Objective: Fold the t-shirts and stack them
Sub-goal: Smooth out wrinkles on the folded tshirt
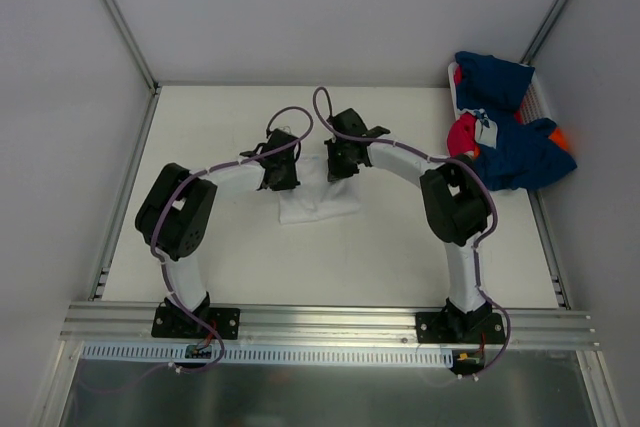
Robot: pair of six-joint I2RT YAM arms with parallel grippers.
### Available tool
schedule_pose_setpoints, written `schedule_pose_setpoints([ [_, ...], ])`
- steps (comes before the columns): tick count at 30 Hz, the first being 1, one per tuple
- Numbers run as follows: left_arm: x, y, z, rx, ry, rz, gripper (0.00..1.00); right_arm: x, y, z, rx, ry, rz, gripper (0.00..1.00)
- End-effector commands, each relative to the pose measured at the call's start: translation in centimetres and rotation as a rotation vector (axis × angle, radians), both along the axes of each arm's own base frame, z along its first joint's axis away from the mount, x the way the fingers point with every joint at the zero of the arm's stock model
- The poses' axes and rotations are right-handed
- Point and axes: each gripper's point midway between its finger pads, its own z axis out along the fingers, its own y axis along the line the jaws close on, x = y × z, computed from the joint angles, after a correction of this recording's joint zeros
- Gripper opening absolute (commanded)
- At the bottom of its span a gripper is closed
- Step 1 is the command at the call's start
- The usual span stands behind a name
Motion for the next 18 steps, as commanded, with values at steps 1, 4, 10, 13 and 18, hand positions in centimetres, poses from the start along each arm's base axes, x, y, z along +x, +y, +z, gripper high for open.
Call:
schedule_pose_setpoints([
  [1, 1.5, 0.3, 0.3, -0.009, -0.016, -0.002, 0.00, 0.3, 0.2, -0.6, -0.008, 0.011, -0.020, 0.01],
  [4, 1.5, 1.2, -0.6, -0.003, 0.004, 0.012, 0.00, 0.2, -0.8, -1.3, -0.059, 0.019, -0.036, 0.00],
  [10, 1.5, 2.6, -1.7, -0.006, 0.024, 0.039, 0.00, -0.1, -3.1, -2.2, -0.130, 0.030, -0.068, 0.01],
  [13, 1.3, 3.1, -2.2, -0.004, 0.033, 0.047, 0.00, 0.1, -4.9, -2.8, -0.179, 0.030, -0.102, 0.01],
  [18, 1.1, 3.9, -2.7, -0.003, 0.046, 0.063, 0.00, -0.4, -7.0, -3.1, -0.221, 0.041, -0.134, 0.01],
])
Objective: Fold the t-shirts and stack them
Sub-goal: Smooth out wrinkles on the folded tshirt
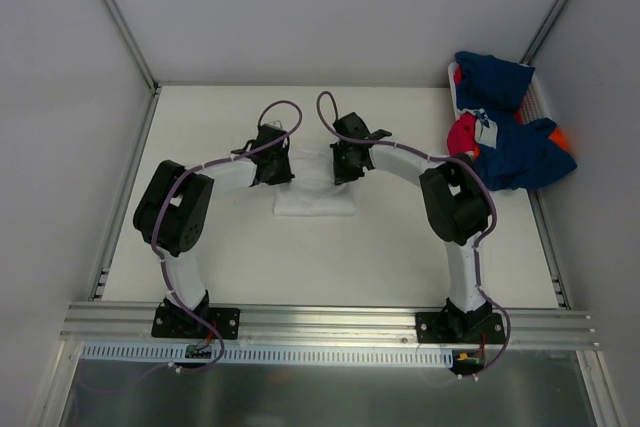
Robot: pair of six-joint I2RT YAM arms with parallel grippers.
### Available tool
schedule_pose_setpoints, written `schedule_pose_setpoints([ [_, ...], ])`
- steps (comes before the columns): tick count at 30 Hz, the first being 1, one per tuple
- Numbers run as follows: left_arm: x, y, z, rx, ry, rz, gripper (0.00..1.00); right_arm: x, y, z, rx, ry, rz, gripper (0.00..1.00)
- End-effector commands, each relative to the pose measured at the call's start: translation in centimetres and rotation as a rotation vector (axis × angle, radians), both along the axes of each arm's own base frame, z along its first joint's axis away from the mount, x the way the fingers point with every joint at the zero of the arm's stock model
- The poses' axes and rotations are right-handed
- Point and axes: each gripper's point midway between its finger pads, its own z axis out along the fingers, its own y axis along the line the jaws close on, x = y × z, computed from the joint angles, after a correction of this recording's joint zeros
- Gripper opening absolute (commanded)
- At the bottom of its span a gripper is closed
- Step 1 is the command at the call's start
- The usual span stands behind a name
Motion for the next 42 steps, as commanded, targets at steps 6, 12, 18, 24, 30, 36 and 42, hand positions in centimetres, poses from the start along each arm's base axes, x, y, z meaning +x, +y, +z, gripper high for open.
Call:
schedule_pose_setpoints([
  [6, -1.8, 3.3, -3.0, 0.085, 0.076, 0.035, 0.00, -1.1, -6.8, -0.7, -0.187, 0.040, -0.112, 0.01],
  [12, -2.0, 3.7, -3.2, 0.088, 0.080, 0.040, 0.00, -1.8, -8.1, -1.1, -0.203, 0.060, -0.131, 0.00],
  [18, -2.7, 3.9, -3.7, 0.091, 0.095, 0.041, 0.00, -2.9, -9.0, -2.2, -0.221, 0.097, -0.150, 0.00],
  [24, -2.3, 3.5, -3.1, 0.071, 0.072, 0.032, 0.00, -2.8, -9.1, -3.0, -0.224, 0.094, -0.147, 0.00],
  [30, 1.5, 2.1, 3.6, 0.029, -0.097, -0.004, 0.00, 1.1, -7.0, 1.8, -0.145, -0.051, -0.124, 0.01],
  [36, 3.3, 3.2, 15.9, 0.028, -0.371, 0.028, 0.45, 2.6, -7.2, 14.8, -0.042, -0.320, -0.147, 0.12],
  [42, -0.5, 3.6, 14.7, -0.006, -0.303, -0.009, 0.99, -1.1, -9.1, 16.3, -0.018, -0.329, -0.137, 0.85],
])
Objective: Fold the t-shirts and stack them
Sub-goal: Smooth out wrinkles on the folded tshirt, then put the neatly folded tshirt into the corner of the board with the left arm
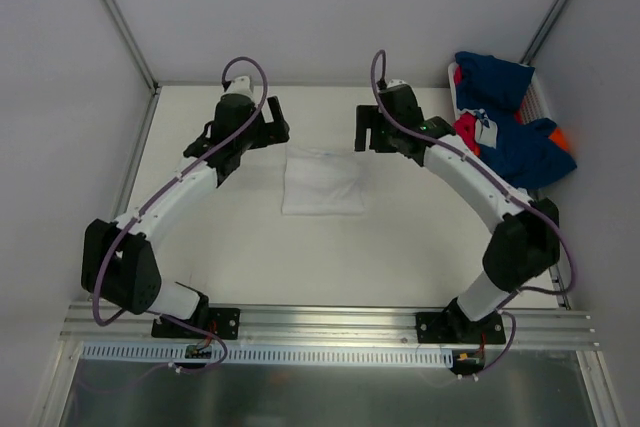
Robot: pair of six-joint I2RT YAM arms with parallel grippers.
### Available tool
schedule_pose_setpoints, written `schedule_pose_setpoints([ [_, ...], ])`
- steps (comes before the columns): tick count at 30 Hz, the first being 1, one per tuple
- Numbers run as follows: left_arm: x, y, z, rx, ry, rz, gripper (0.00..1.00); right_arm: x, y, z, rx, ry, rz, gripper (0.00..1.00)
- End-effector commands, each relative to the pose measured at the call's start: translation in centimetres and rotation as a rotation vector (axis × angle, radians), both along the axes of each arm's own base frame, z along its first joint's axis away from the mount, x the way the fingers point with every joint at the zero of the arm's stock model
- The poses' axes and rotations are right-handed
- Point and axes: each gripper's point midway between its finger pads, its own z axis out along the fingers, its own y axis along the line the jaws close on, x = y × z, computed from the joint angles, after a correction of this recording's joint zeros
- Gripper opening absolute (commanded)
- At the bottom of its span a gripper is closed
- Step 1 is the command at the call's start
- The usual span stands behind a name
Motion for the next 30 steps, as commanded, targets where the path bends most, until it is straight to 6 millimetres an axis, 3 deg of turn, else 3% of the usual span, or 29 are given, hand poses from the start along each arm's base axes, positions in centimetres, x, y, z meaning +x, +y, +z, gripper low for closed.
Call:
schedule_pose_setpoints([
  [1, -2.9, 0.0, -4.5, -0.004, 0.153, -0.044, 0.99, -3.3, -1.7, 0.4, -0.005, 0.009, 0.013, 0.85],
  [4, -4.7, -2.3, -7.8, -0.094, 0.256, -0.145, 0.99, -4.4, -1.1, -1.3, 0.058, 0.046, 0.026, 0.88],
  [5, -5.7, -2.7, -9.3, -0.122, 0.288, -0.175, 0.99, -5.6, -0.8, -2.9, 0.103, 0.102, 0.053, 0.88],
  [7, -6.1, -5.1, -8.6, -0.256, 0.252, -0.293, 0.99, -5.8, 0.7, -3.6, 0.229, 0.115, 0.093, 0.88],
  [8, -6.8, -5.1, -9.5, -0.297, 0.271, -0.317, 0.99, -7.1, 1.1, -5.0, 0.310, 0.183, 0.098, 0.88],
  [10, -7.1, -5.8, -9.2, -0.349, 0.252, -0.357, 0.99, -6.6, 2.0, -4.9, 0.419, 0.161, 0.115, 0.88],
  [12, -7.2, -5.2, -9.9, -0.340, 0.261, -0.340, 0.99, -7.0, 2.8, -5.6, 0.506, 0.189, 0.123, 0.88],
  [16, -7.0, -4.3, -10.8, -0.330, 0.271, -0.320, 0.99, -7.3, 2.3, -7.3, 0.489, 0.213, 0.091, 0.88],
  [22, -6.0, -2.8, -11.7, -0.370, 0.256, -0.303, 0.99, -7.3, 3.0, -9.4, 0.538, 0.243, 0.083, 0.88],
  [30, -4.8, -1.6, -15.6, -0.420, 0.333, -0.289, 0.99, -7.1, 2.9, -11.6, 0.542, 0.257, 0.046, 0.87],
])
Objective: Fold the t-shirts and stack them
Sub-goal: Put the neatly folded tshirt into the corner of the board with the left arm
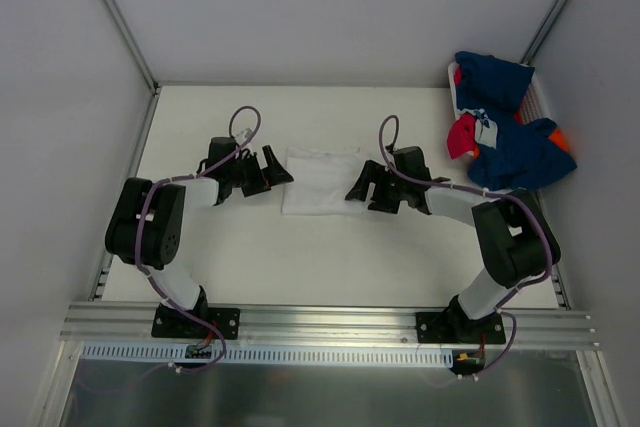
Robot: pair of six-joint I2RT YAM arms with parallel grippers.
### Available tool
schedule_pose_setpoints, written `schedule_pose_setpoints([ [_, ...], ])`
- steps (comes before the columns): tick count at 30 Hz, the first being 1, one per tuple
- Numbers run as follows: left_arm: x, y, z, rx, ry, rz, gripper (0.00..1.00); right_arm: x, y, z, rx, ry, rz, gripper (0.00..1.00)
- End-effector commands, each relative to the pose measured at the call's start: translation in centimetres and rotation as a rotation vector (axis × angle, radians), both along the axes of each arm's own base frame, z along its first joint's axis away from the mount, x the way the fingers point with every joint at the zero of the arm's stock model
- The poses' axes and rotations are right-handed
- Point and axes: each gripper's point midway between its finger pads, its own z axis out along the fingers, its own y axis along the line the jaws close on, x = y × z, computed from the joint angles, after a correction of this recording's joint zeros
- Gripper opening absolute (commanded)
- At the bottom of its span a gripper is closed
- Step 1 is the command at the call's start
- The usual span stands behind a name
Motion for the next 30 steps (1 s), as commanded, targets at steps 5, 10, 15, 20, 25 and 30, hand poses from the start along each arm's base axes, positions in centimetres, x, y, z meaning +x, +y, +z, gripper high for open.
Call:
schedule_pose_setpoints([
  [5, 0.8, -0.9, -1.7, -0.099, 0.020, -0.037, 0.99, 1.3, 0.6, 0.5, 0.030, -0.052, -0.011, 0.87],
  [10, 1.3, -1.5, -2.4, -0.141, 0.027, -0.046, 0.99, 2.1, 1.0, 0.3, 0.038, -0.061, -0.006, 0.87],
  [15, 1.5, -1.4, -2.7, -0.127, 0.028, -0.047, 0.99, 3.1, 1.5, 0.3, 0.043, -0.073, -0.001, 0.86],
  [20, 1.5, -1.6, -3.0, -0.127, 0.038, -0.057, 0.99, 4.0, 2.0, 0.1, 0.061, -0.086, 0.001, 0.86],
  [25, 1.7, -1.7, -3.1, -0.135, 0.043, -0.057, 0.99, 4.4, 2.7, -0.9, 0.089, -0.068, 0.003, 0.86],
  [30, 2.0, -1.9, -3.1, -0.156, 0.042, -0.061, 0.99, 4.4, 3.2, -1.8, 0.108, -0.055, 0.008, 0.85],
])
